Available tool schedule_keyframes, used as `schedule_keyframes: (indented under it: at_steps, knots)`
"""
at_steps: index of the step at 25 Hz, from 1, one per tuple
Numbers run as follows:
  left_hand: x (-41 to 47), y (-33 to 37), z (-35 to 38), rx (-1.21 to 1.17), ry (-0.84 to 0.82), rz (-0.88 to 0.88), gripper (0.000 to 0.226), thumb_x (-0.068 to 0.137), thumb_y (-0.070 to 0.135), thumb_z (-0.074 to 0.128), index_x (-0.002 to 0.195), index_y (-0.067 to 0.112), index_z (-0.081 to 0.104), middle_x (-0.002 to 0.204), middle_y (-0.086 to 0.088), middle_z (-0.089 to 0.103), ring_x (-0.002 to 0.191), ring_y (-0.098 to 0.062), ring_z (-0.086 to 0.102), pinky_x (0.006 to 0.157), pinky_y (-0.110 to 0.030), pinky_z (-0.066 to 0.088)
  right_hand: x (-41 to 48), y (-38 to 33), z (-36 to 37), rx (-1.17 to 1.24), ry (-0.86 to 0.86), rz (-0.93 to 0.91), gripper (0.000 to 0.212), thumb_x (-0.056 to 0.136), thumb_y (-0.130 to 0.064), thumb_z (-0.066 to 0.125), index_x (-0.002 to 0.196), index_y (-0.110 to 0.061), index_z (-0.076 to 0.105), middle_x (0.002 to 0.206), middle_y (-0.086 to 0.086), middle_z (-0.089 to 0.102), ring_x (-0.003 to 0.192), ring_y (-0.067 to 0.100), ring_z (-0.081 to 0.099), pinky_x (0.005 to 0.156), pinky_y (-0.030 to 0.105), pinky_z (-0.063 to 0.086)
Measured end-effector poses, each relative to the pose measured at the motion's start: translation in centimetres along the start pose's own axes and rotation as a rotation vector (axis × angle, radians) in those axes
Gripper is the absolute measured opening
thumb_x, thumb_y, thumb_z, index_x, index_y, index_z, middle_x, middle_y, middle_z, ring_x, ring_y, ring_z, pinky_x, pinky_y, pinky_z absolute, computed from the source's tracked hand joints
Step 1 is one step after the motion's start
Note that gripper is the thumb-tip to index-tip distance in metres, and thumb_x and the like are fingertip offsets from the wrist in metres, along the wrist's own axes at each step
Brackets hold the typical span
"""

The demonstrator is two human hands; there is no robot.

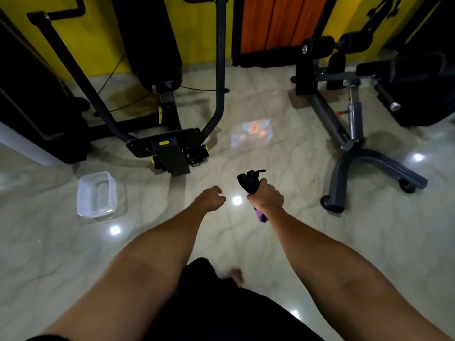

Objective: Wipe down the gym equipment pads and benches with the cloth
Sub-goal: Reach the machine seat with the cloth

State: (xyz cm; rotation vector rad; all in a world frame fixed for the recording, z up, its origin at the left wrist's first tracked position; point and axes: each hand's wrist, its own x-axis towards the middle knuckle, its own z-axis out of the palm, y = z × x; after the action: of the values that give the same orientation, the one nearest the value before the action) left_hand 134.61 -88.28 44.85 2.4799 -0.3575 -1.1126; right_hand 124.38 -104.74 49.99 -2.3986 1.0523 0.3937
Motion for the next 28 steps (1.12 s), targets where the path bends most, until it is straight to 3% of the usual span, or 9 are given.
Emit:
schedule_keyframes:
  at_steps: [6,14,19,21,24,28]
  knots:
    - [9.9,6.6,-5.1,-0.004,0.030,-0.053,0.049,0.098,0.033,0.055,0.145,0.018,0.049,0.149,-0.012,0.049,0.133,-0.031,0.049,0.107,-0.035,0.043,12.4,-3.4,-4.8,-0.012,-0.045,-0.076,0.037,0.084,-0.029,0.066,0.114,-0.017,0.049,0.102,0.006,0.065,0.100,0.033,0.066,0.077,0.034,0.043]
    - [20.5,12.6,-12.9,-0.126,0.060,-0.124,0.052,0.099,0.034,0.054,0.147,0.017,0.047,0.154,-0.013,0.044,0.138,-0.032,0.045,0.112,-0.037,0.039,27.3,-9.3,-11.5,-0.061,-0.096,-0.152,0.042,0.090,-0.042,0.066,0.120,-0.016,0.050,0.113,0.009,0.066,0.107,0.035,0.064,0.082,0.035,0.043]
    - [26.8,14.1,-19.0,-0.188,0.175,-0.236,0.044,0.094,0.033,0.058,0.136,0.019,0.059,0.144,-0.013,0.054,0.130,-0.034,0.052,0.106,-0.036,0.042,36.9,-15.9,-14.5,-0.099,-0.123,-0.297,0.046,0.088,-0.046,0.067,0.122,-0.017,0.052,0.119,0.012,0.066,0.110,0.036,0.064,0.090,0.040,0.048]
    - [29.5,14.8,-21.4,-0.232,0.198,-0.270,0.037,0.094,0.030,0.058,0.128,0.016,0.063,0.133,-0.014,0.062,0.119,-0.034,0.059,0.100,-0.036,0.047,41.2,-18.9,-15.0,-0.114,-0.149,-0.362,0.048,0.089,-0.048,0.066,0.124,-0.018,0.052,0.120,0.012,0.065,0.112,0.037,0.063,0.091,0.040,0.048]
    - [33.1,15.9,-25.2,-0.325,0.266,-0.354,0.028,0.097,0.029,0.055,0.122,0.019,0.062,0.114,-0.011,0.065,0.095,-0.026,0.060,0.077,-0.031,0.051,47.5,-23.3,-15.6,-0.153,-0.196,-0.447,0.051,0.088,-0.051,0.067,0.125,-0.019,0.052,0.121,0.012,0.066,0.114,0.036,0.063,0.091,0.039,0.049]
    - [37.5,16.5,-30.6,-0.392,0.327,-0.462,0.040,0.091,0.035,0.057,0.128,0.020,0.061,0.133,-0.012,0.061,0.119,-0.032,0.058,0.101,-0.038,0.048,54.0,-29.0,-17.3,-0.226,-0.290,-0.548,0.054,0.087,-0.048,0.069,0.128,-0.020,0.052,0.122,0.013,0.066,0.114,0.037,0.064,0.091,0.039,0.050]
